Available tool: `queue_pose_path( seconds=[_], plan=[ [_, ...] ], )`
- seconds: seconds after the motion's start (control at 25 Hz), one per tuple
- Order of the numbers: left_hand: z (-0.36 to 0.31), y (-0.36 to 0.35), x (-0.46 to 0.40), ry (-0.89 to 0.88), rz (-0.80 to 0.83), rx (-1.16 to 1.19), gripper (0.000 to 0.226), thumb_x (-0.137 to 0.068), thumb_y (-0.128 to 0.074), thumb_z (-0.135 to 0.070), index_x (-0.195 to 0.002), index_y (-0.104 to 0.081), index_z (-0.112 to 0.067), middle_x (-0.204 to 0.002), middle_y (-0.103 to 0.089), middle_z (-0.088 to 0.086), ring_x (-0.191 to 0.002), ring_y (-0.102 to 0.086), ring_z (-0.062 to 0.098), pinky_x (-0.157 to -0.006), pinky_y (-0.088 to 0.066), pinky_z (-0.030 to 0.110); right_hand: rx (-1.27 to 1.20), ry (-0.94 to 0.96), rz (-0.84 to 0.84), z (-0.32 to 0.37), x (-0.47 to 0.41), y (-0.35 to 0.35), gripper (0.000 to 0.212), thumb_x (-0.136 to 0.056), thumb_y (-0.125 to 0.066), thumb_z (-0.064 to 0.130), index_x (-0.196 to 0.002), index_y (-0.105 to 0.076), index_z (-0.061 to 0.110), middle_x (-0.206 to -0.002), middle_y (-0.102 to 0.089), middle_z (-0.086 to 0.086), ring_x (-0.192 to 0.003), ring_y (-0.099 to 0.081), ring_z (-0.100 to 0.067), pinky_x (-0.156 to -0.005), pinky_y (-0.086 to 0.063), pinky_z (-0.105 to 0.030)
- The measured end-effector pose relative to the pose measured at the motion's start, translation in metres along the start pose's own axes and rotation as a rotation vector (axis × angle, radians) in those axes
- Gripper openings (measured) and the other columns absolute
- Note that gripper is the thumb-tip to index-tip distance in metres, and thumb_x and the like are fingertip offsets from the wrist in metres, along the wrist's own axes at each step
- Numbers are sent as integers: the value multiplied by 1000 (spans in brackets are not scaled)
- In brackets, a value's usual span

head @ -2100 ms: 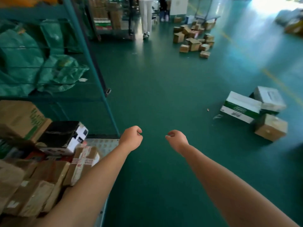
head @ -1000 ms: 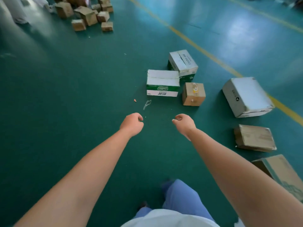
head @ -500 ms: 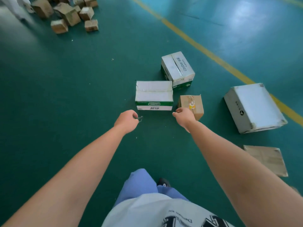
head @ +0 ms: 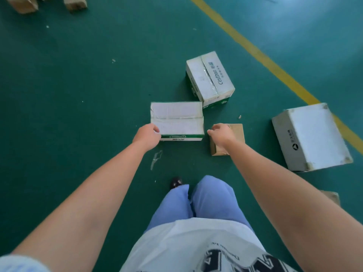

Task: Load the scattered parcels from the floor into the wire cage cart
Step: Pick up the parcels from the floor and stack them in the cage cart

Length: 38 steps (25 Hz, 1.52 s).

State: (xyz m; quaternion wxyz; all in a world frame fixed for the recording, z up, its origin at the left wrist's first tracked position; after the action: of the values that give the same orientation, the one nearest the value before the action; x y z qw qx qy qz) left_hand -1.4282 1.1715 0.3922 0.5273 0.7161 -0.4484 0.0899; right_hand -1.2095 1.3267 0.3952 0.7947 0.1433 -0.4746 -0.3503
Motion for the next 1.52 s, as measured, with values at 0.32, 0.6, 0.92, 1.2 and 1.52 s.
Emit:
queue_pose_path(
  seconds=[0.32,0.6,0.92,1.2,1.52],
  plan=[
    [-10,-6,-166,189,56,36,30,-93,-50,-18,-122,-56,-16,-124,-58,3,-99,-55,20,-84,-47,32,63,-111,103,42,-186,-8,51,-97,-51,24,-144,-39,8,-140,-50,-12,-122,-50,-28,-90,-37,-27],
    [57,-114,-350,364,125,104,47,-93,-55,-27,-138,-44,-15,-143,-37,9,-115,-50,27,-85,-38,28,251,-142,196,11,-383,-113,54,-96,-51,30,-144,-36,13,-142,-41,-14,-117,-52,-32,-90,-44,-36],
    [153,-200,-464,538,60,96,89,-85,-67,-36,-152,-9,-26,-154,-17,13,-141,-23,33,-111,-30,45,137,-483,10,-92,-486,-201,98,-87,-63,49,-154,3,23,-160,-2,-13,-147,-10,-32,-116,-18,-46],
    [185,-216,-481,614,-20,281,108,-81,-73,-38,-152,8,-31,-155,-20,8,-139,-30,30,-108,-32,46,227,-484,-75,-122,-489,-215,115,-80,-69,54,-151,16,28,-148,-25,-17,-135,-28,-34,-106,-31,-48],
    [183,-131,-385,867,-13,351,113,-76,-72,-54,-153,4,-24,-156,-19,13,-141,-26,38,-110,-30,57,484,-270,34,-7,-431,-180,97,-78,-57,71,-151,-3,38,-148,-21,-20,-135,-24,-37,-110,-26,-47]
  ],
)
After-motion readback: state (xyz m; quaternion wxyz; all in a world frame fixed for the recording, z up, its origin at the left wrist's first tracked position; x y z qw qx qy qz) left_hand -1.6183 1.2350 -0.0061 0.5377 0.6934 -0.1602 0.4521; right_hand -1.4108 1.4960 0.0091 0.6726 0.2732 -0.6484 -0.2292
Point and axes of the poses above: each hand's wrist, its own x-axis away from the middle knuckle, its own y-axis out of the back of the hand, z = x × y, the point moved 7 cm from there along -x, towards the middle knuckle
